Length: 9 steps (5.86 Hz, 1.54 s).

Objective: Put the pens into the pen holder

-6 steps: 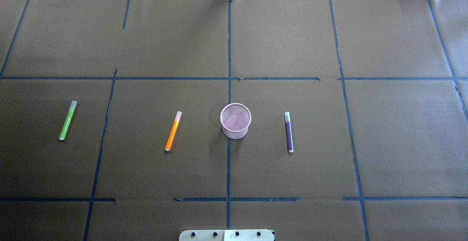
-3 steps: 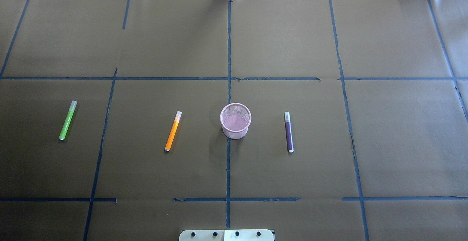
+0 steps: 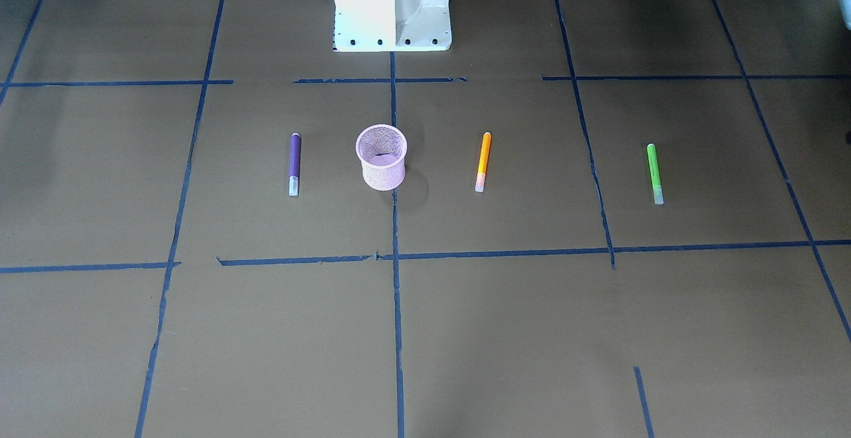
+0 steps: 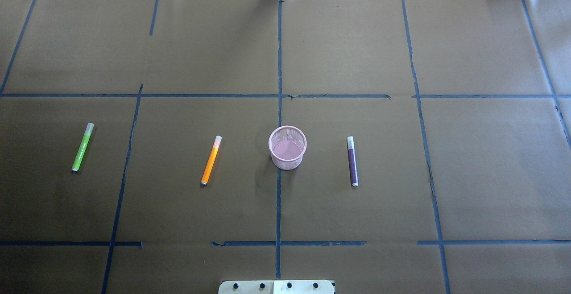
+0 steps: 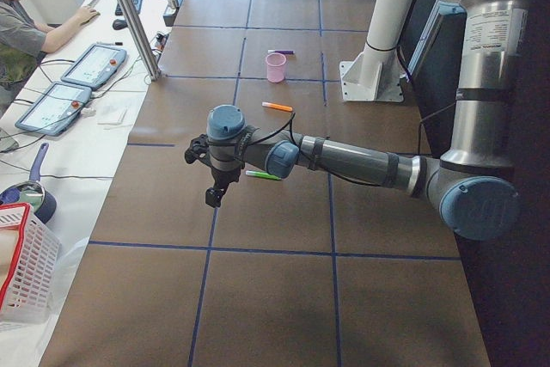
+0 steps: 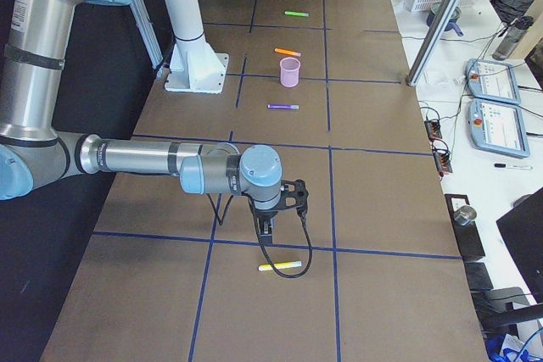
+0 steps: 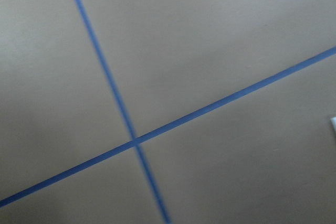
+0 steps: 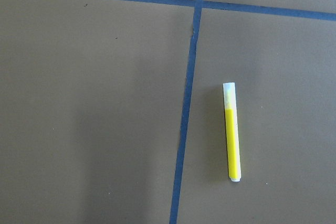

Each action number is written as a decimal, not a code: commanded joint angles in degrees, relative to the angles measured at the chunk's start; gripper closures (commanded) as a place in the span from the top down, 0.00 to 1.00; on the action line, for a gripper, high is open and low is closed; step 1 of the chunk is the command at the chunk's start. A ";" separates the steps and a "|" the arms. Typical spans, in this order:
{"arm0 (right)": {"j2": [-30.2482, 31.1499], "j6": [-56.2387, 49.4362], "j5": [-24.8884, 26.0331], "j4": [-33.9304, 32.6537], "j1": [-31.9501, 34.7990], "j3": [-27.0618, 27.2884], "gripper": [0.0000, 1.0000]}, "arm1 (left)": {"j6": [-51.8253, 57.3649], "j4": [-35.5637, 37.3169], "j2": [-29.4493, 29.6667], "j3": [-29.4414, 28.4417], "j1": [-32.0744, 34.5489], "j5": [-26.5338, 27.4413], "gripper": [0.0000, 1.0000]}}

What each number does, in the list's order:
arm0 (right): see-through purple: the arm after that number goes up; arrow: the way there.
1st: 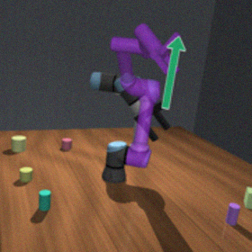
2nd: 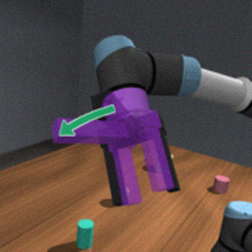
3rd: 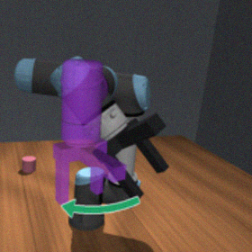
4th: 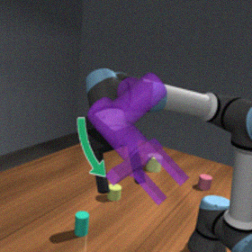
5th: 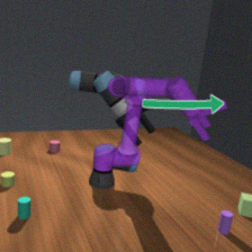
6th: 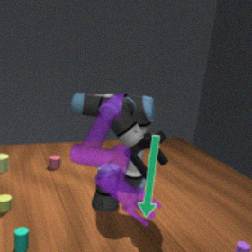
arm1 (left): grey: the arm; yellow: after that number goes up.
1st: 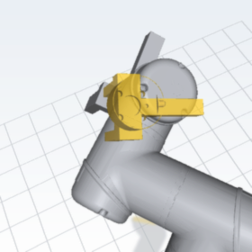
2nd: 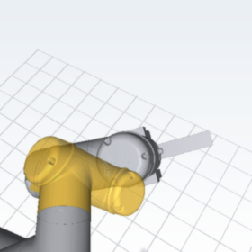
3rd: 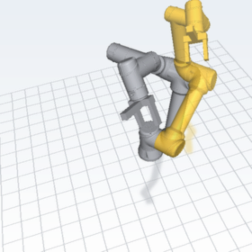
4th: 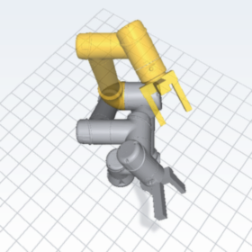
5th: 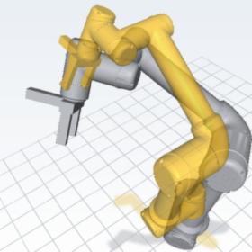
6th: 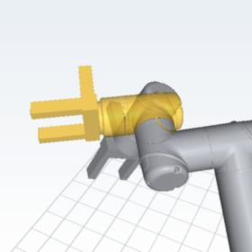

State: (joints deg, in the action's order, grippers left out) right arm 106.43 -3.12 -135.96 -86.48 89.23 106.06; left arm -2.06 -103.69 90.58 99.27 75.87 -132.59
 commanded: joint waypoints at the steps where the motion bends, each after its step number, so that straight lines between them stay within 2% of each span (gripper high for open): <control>1: 0.00 -0.04 0.00 0.00 -0.11 -0.06 1.00 | -22.61 -6.66 0.29 -0.30 -12.79 2.93 1.00; 2: 0.00 0.05 0.00 0.00 -0.11 -0.06 1.00 | -32.99 -11.31 0.47 -1.26 -19.20 9.31 1.00; 3: 0.00 0.05 0.00 0.00 -0.11 -0.06 1.00 | -37.62 -13.19 1.52 -2.67 -22.75 11.72 1.00; 5: 0.00 -0.04 0.00 0.00 -0.11 -0.15 1.00 | -42.40 -17.23 4.06 -8.01 -26.81 11.75 1.00; 7: 0.00 -0.04 0.09 0.00 -0.11 -0.15 1.00 | -42.94 -17.34 4.78 -9.10 -26.82 11.66 0.99; 8: 0.00 -0.04 0.09 0.00 -0.11 -0.15 1.00 | -43.03 -17.25 4.52 -8.23 -26.65 11.05 0.46; 9: 0.00 -0.04 0.00 0.00 -0.11 -0.15 1.00 | -43.03 -17.08 4.43 -7.69 -26.47 11.13 0.35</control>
State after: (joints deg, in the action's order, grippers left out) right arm 106.44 -3.16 -135.90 -86.48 89.12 105.91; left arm -45.04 -120.90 95.10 91.05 49.25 -121.38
